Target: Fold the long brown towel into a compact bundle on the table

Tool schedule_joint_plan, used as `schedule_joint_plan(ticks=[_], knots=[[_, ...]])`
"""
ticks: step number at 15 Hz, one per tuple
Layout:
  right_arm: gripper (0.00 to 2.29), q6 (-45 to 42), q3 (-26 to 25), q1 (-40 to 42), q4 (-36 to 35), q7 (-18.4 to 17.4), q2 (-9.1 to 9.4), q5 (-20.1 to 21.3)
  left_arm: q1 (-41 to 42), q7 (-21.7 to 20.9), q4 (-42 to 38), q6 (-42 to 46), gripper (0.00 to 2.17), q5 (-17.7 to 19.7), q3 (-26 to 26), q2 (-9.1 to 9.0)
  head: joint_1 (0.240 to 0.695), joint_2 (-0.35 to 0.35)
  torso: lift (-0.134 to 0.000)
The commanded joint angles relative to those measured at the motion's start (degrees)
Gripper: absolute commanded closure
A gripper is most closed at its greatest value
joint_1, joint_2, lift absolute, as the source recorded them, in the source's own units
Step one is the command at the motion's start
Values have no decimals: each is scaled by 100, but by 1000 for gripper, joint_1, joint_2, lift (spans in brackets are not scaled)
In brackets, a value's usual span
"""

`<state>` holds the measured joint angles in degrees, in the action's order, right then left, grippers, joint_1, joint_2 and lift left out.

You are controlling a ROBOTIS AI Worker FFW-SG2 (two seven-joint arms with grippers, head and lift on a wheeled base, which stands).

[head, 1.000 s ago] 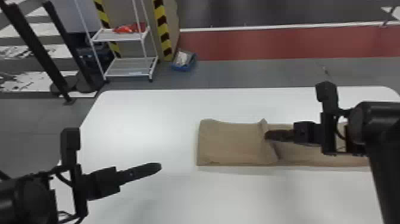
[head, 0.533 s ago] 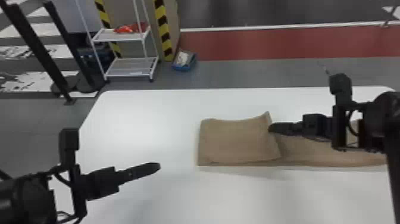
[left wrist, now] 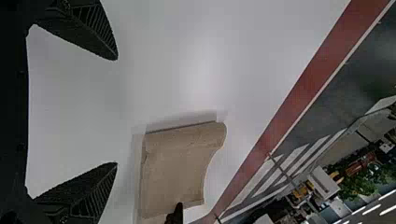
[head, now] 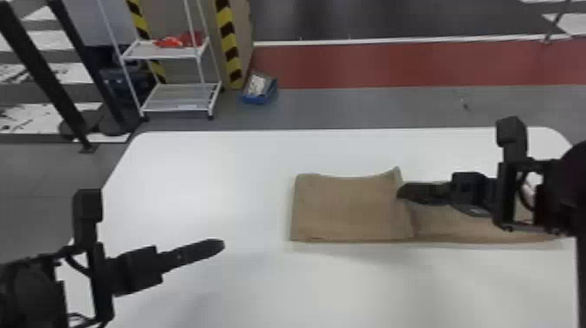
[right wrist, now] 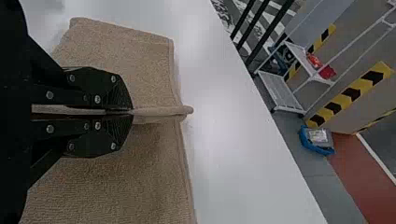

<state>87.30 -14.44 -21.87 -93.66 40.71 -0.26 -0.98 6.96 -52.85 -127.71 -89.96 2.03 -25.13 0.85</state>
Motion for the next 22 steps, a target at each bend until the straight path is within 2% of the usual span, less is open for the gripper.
schedule_joint_plan(ticks=[1, 4, 6, 8, 10, 12, 14, 19, 22], knots=[[1055, 38, -68, 78, -3, 25, 31, -121, -1, 12, 9, -7, 80, 8, 8, -6, 695, 82, -125], [1055, 278, -472, 8, -495, 148, 31, -561, -10, 30, 9, -7, 80, -1, 8, 3, 695, 85, -125], [1055, 278, -666, 104, -618, 157, 31, -561, -19, 21, 18, -7, 80, -1, -1, 21, 695, 82, -125], [1055, 278, -666, 166, -363, 148, 31, -447, -10, -14, 9, -7, 80, -1, 8, -6, 695, 65, -125], [1055, 278, -692, 78, -346, 148, 31, -543, -10, 12, 26, -7, 80, -19, 43, -6, 695, 57, -125], [1055, 278, -973, 8, -759, 157, 31, -675, -28, 30, 53, -7, 80, -19, 43, 21, 695, 56, -125], [1055, 278, -1211, 16, -855, 148, 31, -684, -36, 21, 79, -7, 80, -19, 43, 30, 695, 44, -125], [1055, 278, -1334, 263, -794, 130, 31, -710, -36, 30, 88, -7, 80, -27, 122, 3, 695, 6, -125], [1055, 278, -1562, 210, -1128, 113, 31, -877, -80, 38, 158, -7, 80, -71, 184, 38, 695, -3, -125]])
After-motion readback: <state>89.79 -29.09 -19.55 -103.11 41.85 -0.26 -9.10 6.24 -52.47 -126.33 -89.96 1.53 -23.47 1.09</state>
